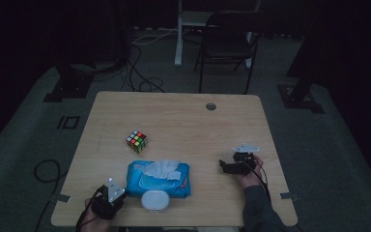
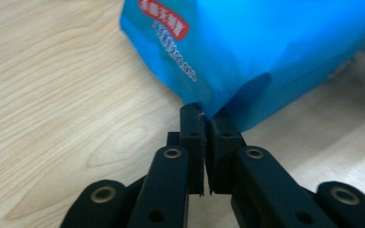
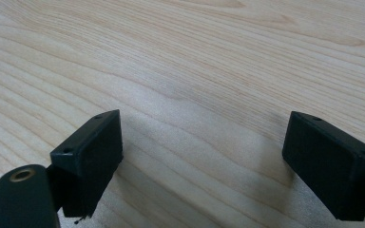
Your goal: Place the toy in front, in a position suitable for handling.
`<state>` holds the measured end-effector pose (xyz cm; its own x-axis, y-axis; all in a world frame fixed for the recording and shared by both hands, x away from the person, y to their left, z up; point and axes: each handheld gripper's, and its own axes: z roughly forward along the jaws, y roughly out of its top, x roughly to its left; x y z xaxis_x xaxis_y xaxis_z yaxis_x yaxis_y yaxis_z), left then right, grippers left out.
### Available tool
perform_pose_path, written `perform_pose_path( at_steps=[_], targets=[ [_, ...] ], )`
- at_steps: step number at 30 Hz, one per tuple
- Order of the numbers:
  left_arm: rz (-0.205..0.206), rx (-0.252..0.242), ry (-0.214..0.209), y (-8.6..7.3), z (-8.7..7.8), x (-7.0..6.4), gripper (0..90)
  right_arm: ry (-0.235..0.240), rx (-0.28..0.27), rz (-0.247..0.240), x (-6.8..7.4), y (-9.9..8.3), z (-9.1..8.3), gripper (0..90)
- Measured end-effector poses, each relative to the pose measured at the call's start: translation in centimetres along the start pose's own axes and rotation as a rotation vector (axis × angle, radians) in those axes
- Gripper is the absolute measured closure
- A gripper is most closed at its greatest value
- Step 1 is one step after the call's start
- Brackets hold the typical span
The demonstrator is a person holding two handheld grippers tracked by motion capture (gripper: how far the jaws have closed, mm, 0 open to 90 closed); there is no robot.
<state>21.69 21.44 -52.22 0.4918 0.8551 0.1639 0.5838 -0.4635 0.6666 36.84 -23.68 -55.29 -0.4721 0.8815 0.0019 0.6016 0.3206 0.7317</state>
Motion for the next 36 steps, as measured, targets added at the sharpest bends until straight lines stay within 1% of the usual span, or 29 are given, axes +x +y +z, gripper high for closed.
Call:
perform_pose_path(
  at_steps=[3, 6, 13, 15, 19, 24, 26, 28, 31, 33, 34, 35, 36],
  targets=[
    [-0.009, 0.002, 0.018, 0.1, 0.1, 0.4, 89.8, 0.0, 0.0, 0.0, 0.0, 0.0, 0.0, 13.0],
    [-0.029, 0.006, 0.033, 0.1, 0.3, 1.0, 90.0, 0.0, 0.0, 0.0, 0.0, 0.0, 0.0, 13.0],
    [-0.076, 0.025, 0.061, 0.0, 0.5, 3.2, 90.0, 0.002, 0.001, -0.003, 0.0, 0.0, 0.0, 13.0],
    [-0.096, 0.024, 0.072, -0.1, 0.5, 3.9, 90.0, 0.004, 0.001, -0.005, 0.0, 0.0, 0.0, 13.0],
    [-0.119, 0.032, 0.101, -0.2, 0.7, 5.1, 90.0, 0.022, -0.001, -0.025, 0.1, 0.0, 0.1, 12.5],
    [-0.147, 0.036, 0.133, -0.1, 1.1, 6.4, 90.0, 0.026, 0.0, -0.027, 0.1, 0.1, 0.1, 12.5],
    [-0.167, 0.036, 0.141, -0.1, 1.3, 6.9, 90.0, 0.027, 0.0, -0.027, 0.1, 0.1, 0.1, 12.5],
    [-0.177, 0.041, 0.158, 0.0, 1.5, 7.3, 90.0, 0.029, 0.0, -0.028, 0.1, 0.1, 0.1, 12.7],
    [-0.195, 0.042, 0.177, 0.1, 1.8, 7.9, 90.0, 0.033, 0.002, -0.024, 0.1, 0.1, 0.0, 14.8],
    [-0.215, 0.04, 0.179, 0.1, 1.9, 8.4, 89.8, 0.052, 0.002, -0.018, 0.1, 0.2, -0.1, 18.4],
    [-0.215, 0.04, 0.179, 0.1, 1.9, 8.4, 89.8, 0.052, 0.002, -0.018, 0.1, 0.2, -0.1, 18.4],
    [-0.232, 0.033, 0.179, 0.1, 2.1, 9.0, 89.7, 0.055, 0.002, -0.03, 0.3, 0.4, -0.2, 19.1],
    [-0.24, 0.029, 0.179, 0.1, 2.2, 9.2, 89.6, 0.054, -0.002, -0.034, 0.5, 0.5, -0.2, 20.5]
  ],
)
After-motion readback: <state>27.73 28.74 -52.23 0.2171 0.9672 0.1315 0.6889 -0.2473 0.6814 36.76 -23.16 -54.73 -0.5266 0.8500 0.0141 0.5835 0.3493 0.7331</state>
